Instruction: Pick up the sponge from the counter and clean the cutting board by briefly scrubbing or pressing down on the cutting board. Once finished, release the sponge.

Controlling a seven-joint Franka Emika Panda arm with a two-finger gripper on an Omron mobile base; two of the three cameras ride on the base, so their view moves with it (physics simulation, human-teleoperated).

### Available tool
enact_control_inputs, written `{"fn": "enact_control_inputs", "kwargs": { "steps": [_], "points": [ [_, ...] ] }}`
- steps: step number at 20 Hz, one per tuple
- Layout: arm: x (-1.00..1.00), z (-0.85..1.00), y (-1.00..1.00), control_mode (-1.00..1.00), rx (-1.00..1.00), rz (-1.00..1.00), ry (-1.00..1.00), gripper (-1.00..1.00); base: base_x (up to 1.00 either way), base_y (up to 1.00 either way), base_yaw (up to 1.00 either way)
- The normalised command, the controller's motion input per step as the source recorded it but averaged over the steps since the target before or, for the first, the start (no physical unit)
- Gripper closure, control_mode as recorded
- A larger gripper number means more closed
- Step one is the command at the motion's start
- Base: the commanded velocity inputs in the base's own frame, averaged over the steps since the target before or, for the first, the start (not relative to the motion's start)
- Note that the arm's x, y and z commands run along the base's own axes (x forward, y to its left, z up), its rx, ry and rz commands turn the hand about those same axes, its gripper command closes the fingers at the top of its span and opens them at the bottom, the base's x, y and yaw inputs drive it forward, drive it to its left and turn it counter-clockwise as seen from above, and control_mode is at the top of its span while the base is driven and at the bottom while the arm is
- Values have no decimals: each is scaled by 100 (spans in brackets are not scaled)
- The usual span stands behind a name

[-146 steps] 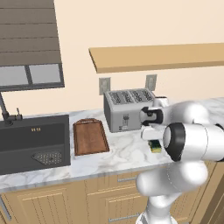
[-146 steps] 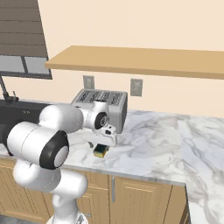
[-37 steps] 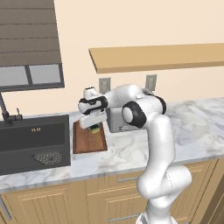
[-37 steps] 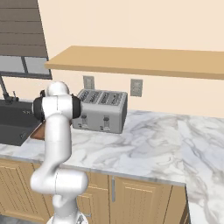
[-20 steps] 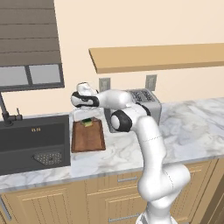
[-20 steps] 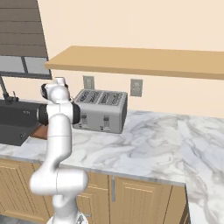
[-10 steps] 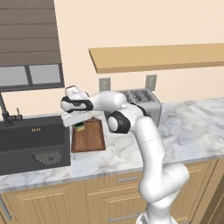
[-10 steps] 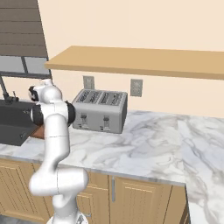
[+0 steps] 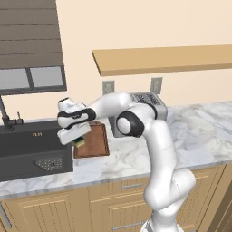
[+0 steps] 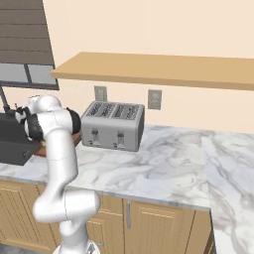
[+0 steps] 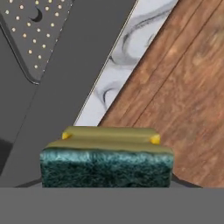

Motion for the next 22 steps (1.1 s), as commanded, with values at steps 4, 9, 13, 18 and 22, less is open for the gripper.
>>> {"fn": "enact_control_inputs", "kwargs": {
  "steps": [4,9,13,18,22],
  "points": [
    [-100,-27,-3,-100,10,12,-9,100,0,0,0],
    [-100,-42,-33,-100,22,15,-6,100,0,0,0],
    [-100,-51,-46,-100,29,16,-5,100,0,0,0],
    [-78,-10,-68,-100,25,9,-8,100,0,0,0],
    [-2,61,-93,-100,15,0,0,100,0,0,0]
  ]
}}
